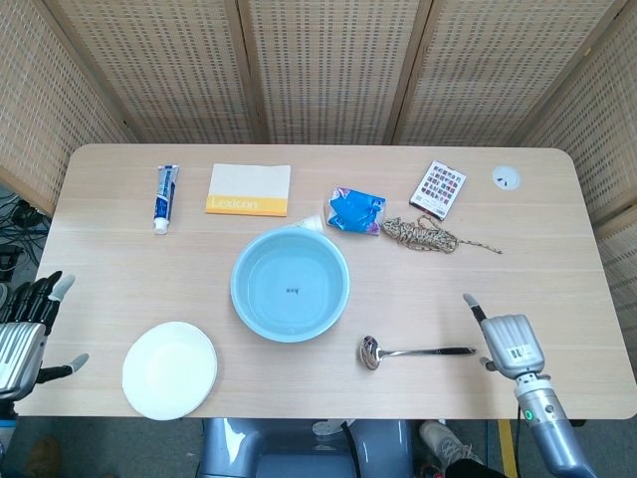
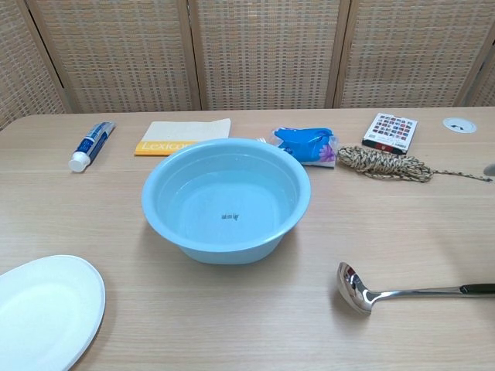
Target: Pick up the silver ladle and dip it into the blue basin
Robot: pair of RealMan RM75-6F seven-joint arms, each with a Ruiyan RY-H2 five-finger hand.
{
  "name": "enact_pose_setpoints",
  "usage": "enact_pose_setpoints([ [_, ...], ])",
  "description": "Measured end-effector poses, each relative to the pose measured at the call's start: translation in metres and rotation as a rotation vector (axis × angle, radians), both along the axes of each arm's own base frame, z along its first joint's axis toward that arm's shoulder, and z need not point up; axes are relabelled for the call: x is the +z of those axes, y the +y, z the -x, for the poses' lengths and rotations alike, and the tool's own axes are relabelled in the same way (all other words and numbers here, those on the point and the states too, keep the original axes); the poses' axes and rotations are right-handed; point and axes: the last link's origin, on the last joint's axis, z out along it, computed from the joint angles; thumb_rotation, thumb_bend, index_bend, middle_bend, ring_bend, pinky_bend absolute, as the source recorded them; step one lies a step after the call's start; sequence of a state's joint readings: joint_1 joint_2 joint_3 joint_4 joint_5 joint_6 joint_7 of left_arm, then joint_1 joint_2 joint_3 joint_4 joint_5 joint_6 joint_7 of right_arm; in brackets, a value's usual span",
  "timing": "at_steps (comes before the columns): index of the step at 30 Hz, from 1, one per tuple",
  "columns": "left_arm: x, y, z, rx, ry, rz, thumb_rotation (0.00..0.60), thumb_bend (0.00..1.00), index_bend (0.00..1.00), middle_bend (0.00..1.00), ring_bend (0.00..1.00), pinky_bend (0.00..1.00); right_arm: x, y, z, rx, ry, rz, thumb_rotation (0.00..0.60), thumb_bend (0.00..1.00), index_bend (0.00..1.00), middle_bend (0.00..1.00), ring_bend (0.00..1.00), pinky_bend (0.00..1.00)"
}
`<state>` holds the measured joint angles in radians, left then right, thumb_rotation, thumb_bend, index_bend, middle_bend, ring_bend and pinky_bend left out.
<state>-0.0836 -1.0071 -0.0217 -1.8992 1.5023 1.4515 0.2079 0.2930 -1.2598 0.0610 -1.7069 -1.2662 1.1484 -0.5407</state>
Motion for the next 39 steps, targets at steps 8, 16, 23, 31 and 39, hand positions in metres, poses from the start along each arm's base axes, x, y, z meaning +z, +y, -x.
enact_pose_setpoints([
  [8, -0.002, 0.001, 0.000, 0.002, 0.006, 0.005, 0.600, 0.00, 0.00, 0.00, 0.00, 0.00, -0.045, -0.012, -0.016, -0.079, 0.005, -0.074, 0.600, 0.20, 0.52, 0.98, 1.00, 1.00],
  [16, -0.004, 0.001, -0.001, -0.006, 0.007, 0.010, 0.600, 0.00, 0.00, 0.00, 0.00, 0.00, -0.065, -0.017, -0.014, -0.158, -0.022, -0.036, 0.600, 0.34, 0.55, 0.98, 1.00, 1.00],
  [23, -0.004, 0.001, -0.002, -0.010, 0.005, 0.012, 0.600, 0.00, 0.00, 0.00, 0.00, 0.00, -0.076, -0.017, -0.013, -0.178, -0.021, -0.025, 0.600, 0.43, 0.54, 0.98, 1.00, 1.00],
  [31, -0.004, 0.000, -0.002, -0.013, 0.004, 0.011, 0.600, 0.00, 0.00, 0.00, 0.00, 0.00, -0.086, -0.013, -0.007, -0.198, -0.027, -0.036, 0.600, 0.46, 0.53, 0.98, 1.00, 1.00],
  [39, -0.005, 0.000, -0.002, -0.013, 0.007, 0.013, 0.600, 0.00, 0.00, 0.00, 0.00, 0.00, -0.091, -0.012, 0.000, -0.213, -0.040, -0.034, 0.600, 0.46, 0.53, 0.98, 1.00, 1.00],
])
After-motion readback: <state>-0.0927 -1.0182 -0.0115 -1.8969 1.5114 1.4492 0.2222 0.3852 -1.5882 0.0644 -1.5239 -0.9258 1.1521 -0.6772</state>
